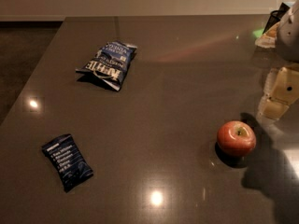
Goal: Pick blue chip bag
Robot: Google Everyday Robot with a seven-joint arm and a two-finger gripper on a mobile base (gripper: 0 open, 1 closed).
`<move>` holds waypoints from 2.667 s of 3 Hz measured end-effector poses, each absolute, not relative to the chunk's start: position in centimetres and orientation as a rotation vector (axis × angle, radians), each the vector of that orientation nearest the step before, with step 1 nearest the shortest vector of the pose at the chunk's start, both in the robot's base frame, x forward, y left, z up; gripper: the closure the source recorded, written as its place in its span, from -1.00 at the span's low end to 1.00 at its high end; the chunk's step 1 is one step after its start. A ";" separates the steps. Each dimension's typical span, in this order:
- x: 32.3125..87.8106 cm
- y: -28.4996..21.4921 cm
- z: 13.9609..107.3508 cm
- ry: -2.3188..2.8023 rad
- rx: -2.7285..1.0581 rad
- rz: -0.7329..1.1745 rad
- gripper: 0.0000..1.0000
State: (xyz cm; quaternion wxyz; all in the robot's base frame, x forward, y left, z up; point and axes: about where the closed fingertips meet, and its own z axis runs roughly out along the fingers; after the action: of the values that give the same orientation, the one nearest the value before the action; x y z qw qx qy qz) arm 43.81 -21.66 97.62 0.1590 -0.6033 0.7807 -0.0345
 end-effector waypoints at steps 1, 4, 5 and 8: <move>43.8 -21.7 97.6 2.232 -1.724 -0.099 -1.00; 56.6 -9.5 95.4 2.290 -1.556 -0.020 -1.00; 61.9 -4.6 93.5 2.364 -1.427 -0.028 -1.00; 69.4 3.6 89.1 2.516 -1.187 0.010 -1.00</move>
Offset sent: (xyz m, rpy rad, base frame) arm 0.0729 0.0697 -0.0028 0.0434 0.0095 -0.0495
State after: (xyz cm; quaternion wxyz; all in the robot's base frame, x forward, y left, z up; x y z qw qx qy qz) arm 69.37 3.64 89.07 0.1791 -0.4197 0.8898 0.0034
